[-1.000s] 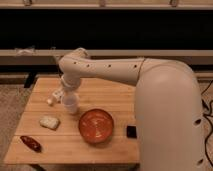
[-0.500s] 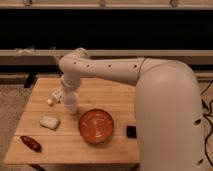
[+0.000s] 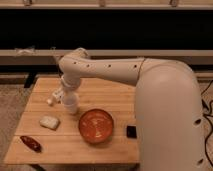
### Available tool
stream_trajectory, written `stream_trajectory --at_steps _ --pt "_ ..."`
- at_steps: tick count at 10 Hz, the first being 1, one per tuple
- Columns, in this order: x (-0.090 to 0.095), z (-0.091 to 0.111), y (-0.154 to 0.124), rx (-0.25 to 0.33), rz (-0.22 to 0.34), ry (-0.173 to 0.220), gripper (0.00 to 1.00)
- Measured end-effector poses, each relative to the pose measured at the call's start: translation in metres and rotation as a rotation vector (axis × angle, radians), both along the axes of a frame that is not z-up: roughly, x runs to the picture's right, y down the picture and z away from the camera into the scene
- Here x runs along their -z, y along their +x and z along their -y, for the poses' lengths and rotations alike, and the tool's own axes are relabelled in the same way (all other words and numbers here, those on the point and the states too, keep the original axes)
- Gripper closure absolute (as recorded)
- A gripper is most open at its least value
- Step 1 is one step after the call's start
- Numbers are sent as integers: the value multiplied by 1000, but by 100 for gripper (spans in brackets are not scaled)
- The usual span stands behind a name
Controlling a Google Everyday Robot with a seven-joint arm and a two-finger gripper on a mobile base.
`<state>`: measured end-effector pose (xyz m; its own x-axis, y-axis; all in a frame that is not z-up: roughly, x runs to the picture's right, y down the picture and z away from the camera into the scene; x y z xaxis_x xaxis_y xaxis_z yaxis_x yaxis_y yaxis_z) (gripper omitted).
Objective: Place the white sponge in the ceramic cup
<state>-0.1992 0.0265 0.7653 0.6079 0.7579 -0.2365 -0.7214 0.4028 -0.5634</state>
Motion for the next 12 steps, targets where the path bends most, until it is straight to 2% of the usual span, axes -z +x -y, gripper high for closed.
stream_trajectory --at_steps 2,6,8,12 --pt "1 -1 -8 22 12 -6 97" --pt "10 0 -67 129 93 5 97" --pt "18 -6 -101 197 160 14 97" --pt "26 -32 -131 302 211 -6 100"
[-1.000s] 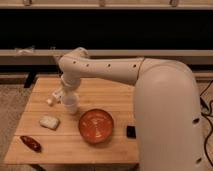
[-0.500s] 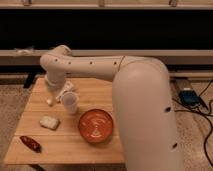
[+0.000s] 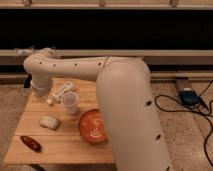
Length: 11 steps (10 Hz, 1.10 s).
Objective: Place the white sponge in the ceramic cup
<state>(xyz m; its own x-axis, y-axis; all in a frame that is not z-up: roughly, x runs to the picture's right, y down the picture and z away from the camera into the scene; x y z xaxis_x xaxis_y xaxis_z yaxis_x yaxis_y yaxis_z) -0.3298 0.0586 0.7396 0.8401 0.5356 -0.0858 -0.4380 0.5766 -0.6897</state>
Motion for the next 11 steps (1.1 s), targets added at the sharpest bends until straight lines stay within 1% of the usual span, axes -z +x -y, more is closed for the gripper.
stream_trajectory --at_steps 1,2,3,4,6,7,9,11 --pt "-5 -10 -4 28 -7 -10 98" --pt "-10 -19 -8 51 -12 -18 91" --pt "-14 -31 -15 82 -21 -26 79" --pt "-20 -39 -19 96 -28 -30 72" --pt "-39 -66 -27 144 -60 -42 49" --pt "-44 -74 -30 155 -66 -45 41" --pt "-50 -83 -31 166 -77 -45 22" --pt "-54 -90 -33 174 -79 -46 20"
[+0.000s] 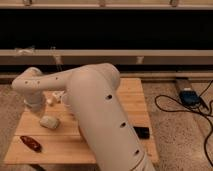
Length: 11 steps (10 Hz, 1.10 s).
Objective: Place the white sponge in the ceramic cup
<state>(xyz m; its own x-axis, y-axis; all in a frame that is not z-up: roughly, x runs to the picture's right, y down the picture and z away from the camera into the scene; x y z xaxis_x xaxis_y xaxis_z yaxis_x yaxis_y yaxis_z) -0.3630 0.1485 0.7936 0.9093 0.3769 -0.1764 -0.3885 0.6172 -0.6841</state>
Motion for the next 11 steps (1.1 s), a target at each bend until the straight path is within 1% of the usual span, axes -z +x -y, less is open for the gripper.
stream_trajectory --at_steps 3,6,9,11 --pt "-4 -10 -4 15 0 -3 20" --pt "-8 -14 -7 26 1 -5 20" --pt "-18 -22 -10 61 -7 -8 20" --pt "-28 -24 -8 67 -23 -11 20"
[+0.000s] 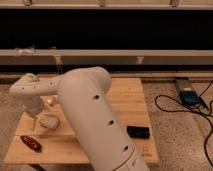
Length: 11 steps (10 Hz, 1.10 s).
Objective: Place the white sponge in the ceramic cup
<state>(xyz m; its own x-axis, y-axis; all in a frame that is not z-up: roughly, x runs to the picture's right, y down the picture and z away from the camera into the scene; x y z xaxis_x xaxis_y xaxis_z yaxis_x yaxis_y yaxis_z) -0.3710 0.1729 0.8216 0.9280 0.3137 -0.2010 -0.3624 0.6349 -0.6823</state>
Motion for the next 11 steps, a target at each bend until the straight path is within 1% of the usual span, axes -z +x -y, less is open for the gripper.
stream_trajectory --at_steps 5,11 --pt "-19 1 10 -20 -51 6 20" --pt "-30 -3 14 -17 -89 23 20"
